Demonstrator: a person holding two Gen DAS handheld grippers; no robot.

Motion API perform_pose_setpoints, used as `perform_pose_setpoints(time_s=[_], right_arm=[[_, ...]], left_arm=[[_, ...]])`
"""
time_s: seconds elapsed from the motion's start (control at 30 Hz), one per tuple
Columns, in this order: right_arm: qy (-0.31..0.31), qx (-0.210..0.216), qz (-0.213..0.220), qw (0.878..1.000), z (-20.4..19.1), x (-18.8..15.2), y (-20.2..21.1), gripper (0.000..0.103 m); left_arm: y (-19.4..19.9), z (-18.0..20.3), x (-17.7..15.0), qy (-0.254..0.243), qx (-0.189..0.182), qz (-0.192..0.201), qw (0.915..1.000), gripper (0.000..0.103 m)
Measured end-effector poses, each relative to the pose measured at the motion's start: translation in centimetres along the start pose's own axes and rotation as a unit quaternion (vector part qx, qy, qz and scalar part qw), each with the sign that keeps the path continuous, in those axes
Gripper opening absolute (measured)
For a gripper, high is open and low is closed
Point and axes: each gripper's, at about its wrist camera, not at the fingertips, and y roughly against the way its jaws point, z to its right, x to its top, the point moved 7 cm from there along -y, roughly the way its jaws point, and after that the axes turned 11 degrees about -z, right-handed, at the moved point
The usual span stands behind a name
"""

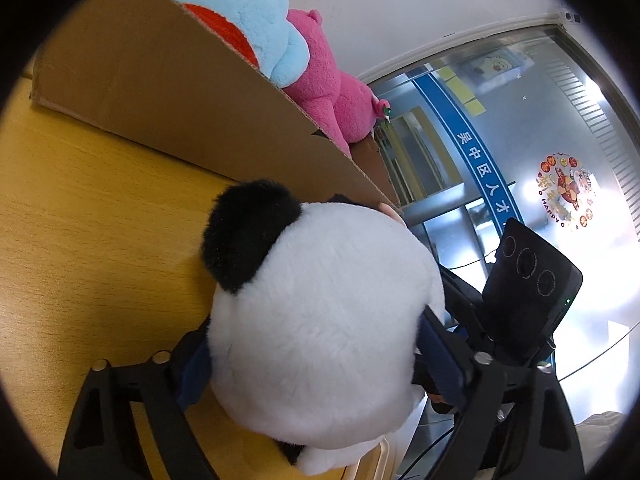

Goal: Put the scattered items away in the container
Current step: 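Lift the panda plush with both grippers, lower it into the box, open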

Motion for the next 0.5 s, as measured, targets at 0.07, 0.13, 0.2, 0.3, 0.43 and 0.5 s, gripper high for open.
perform_pose_setpoints(time_s=[0.07,0.13,0.2,0.3,0.43,0.5], right_arm=[[-0.004,-0.001,-0.005,1.000,0.1,0.0,-0.2,0.103],[0.007,-0.006,-0.009,1.000,-0.2,0.0,-0.1,0.103],[0.009,-0.008,-0.005,1.000,-0.4,0.0,0.0,0.102],[-0.002,-0.010,0.015,1.000,-0.9,-0.1,0.6,0.092],[-0.009,-0.016,0.051,0.999,-1.7,0.1,2.5,0.087],[-0.009,-0.019,0.073,0.997,-2.0,0.7,3.9,0.086]], left_arm=[[0.1,0.3,-0.1,-0.006,0.006,-0.005,0.9999,0.081],[0.4,0.5,-0.2,-0.010,0.010,-0.005,0.9999,0.077],[0.7,0.8,-0.1,-0.012,0.018,-0.002,0.9998,0.075],[1.4,1.7,0.2,-0.024,0.033,0.004,0.9992,0.074],[3.2,4.4,1.2,-0.059,0.048,0.025,0.9968,0.074],[4.2,6.3,2.0,-0.082,0.056,0.039,0.9943,0.074]])
